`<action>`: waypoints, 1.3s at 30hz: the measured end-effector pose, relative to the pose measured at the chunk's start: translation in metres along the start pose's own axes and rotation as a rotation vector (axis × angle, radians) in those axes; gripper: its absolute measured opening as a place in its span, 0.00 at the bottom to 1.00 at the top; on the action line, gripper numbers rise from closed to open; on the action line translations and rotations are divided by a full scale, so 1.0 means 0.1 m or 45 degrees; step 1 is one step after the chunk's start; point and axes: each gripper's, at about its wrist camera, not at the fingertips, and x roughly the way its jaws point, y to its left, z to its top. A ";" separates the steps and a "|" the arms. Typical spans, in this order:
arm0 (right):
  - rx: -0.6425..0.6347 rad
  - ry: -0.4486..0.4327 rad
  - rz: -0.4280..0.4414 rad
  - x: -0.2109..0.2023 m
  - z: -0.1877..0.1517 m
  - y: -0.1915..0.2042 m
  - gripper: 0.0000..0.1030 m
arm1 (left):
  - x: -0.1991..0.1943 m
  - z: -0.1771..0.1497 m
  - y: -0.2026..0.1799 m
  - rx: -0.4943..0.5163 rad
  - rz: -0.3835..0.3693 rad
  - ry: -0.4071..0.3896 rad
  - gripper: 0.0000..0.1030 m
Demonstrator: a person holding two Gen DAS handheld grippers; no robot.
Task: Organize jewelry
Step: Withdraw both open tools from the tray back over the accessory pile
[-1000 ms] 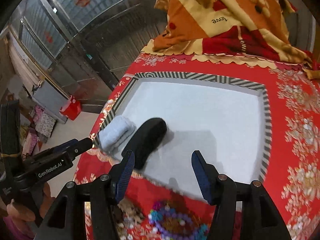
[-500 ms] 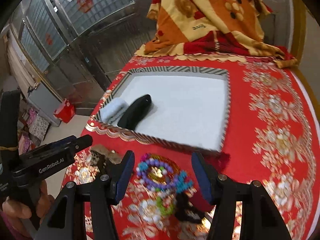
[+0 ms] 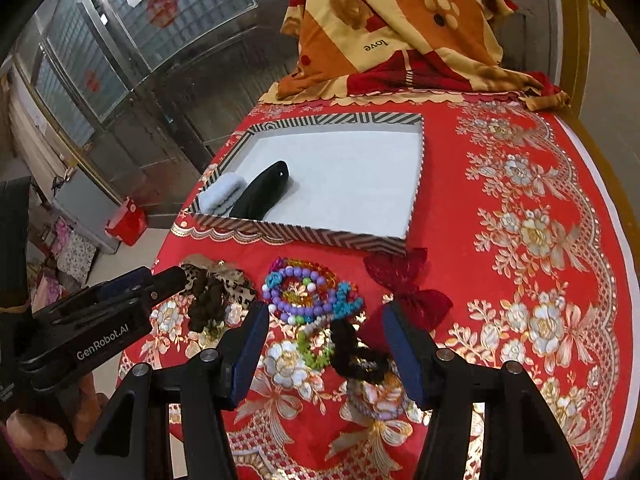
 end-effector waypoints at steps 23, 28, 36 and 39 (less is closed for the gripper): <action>0.004 0.005 -0.011 -0.14 -0.14 -0.14 0.56 | -0.05 -0.18 -0.23 0.031 0.022 0.007 0.47; 0.008 0.011 -0.015 -0.14 -0.16 -0.17 0.56 | -0.03 -0.20 -0.26 0.035 0.026 0.015 0.47; 0.008 0.013 -0.022 -0.15 -0.16 -0.19 0.56 | -0.02 -0.21 -0.29 0.046 0.024 0.023 0.47; 0.007 0.017 -0.021 -0.15 -0.16 -0.18 0.56 | -0.02 -0.21 -0.29 0.044 0.024 0.024 0.47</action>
